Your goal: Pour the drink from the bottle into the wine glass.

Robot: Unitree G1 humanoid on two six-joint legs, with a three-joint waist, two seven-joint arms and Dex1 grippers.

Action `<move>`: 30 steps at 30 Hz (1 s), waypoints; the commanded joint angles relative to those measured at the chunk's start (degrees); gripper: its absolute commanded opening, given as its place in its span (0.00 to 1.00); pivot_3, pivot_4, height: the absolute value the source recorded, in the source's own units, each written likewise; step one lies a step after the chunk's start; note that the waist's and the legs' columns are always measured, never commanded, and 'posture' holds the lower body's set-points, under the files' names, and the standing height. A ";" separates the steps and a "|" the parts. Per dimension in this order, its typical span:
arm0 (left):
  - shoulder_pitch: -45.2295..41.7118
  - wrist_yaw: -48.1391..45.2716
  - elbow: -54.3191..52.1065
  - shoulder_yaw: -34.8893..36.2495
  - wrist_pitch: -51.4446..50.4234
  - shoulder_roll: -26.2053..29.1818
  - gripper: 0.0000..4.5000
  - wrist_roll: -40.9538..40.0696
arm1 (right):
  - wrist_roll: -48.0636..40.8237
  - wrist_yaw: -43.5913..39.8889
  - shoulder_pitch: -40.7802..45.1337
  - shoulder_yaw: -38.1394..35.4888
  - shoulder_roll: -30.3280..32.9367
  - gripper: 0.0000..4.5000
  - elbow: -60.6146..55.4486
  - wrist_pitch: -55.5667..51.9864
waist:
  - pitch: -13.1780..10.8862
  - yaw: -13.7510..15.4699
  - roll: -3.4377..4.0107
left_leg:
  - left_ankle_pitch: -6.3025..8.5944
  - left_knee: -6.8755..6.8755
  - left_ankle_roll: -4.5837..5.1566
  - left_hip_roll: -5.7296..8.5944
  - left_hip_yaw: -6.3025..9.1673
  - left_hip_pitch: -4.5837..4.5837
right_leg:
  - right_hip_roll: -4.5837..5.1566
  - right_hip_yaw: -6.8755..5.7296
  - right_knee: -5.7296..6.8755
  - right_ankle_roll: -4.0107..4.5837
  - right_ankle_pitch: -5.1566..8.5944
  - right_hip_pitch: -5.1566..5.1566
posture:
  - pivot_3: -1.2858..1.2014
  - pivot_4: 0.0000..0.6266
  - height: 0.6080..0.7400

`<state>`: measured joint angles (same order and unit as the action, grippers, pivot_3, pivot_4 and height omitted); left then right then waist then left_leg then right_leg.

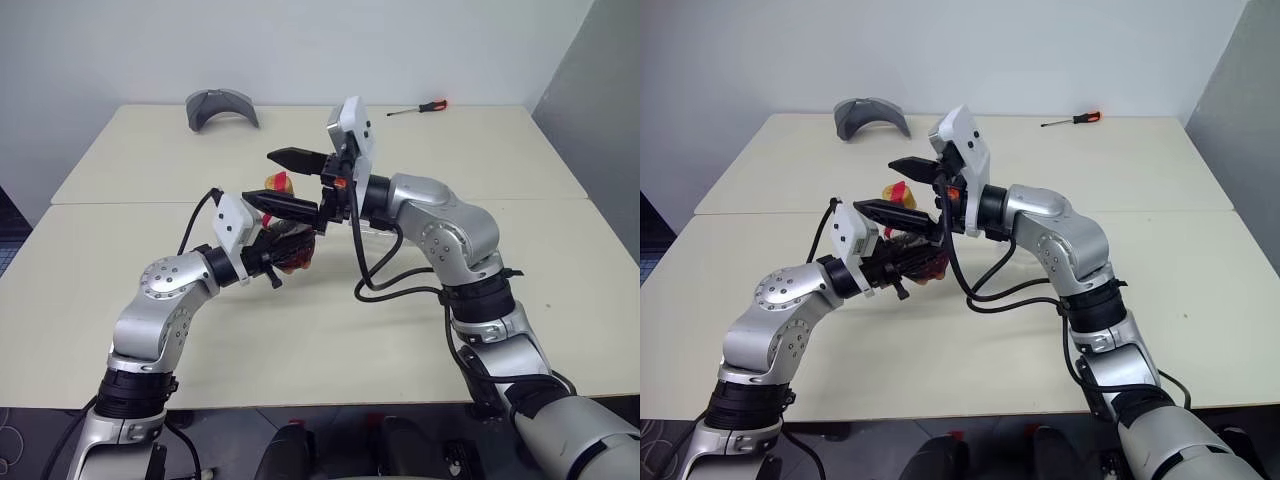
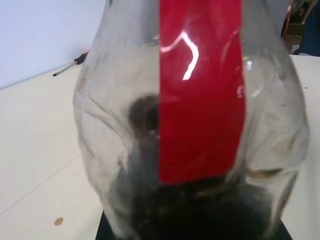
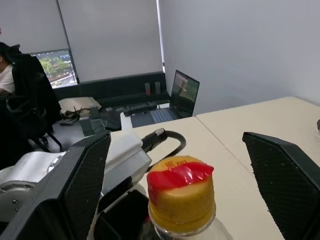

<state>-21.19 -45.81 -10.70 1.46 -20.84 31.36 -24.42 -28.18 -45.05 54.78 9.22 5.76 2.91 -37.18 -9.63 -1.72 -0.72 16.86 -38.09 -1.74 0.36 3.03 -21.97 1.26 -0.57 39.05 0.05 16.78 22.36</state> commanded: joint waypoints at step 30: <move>12.60 -2.34 -26.63 1.54 -9.16 5.65 0.19 -11.30 | -1.00 -35.95 10.88 3.71 1.32 0.28 17.05 12.03 | -0.07 -0.21 0.05 | 0.01 0.04 0.03 -0.04 0.01 0.04 | -0.01 0.01 -0.01 0.00 0.00 -0.01 | 0.52 0.24 1.00</move>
<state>-8.49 -45.66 -30.00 3.81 -29.25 36.40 -31.59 -30.21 -78.29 62.83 12.67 7.87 19.13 -29.12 -9.70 -1.93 -0.67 16.87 -38.06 -1.72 0.31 3.05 -21.91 1.25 -0.58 39.06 0.05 16.78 22.35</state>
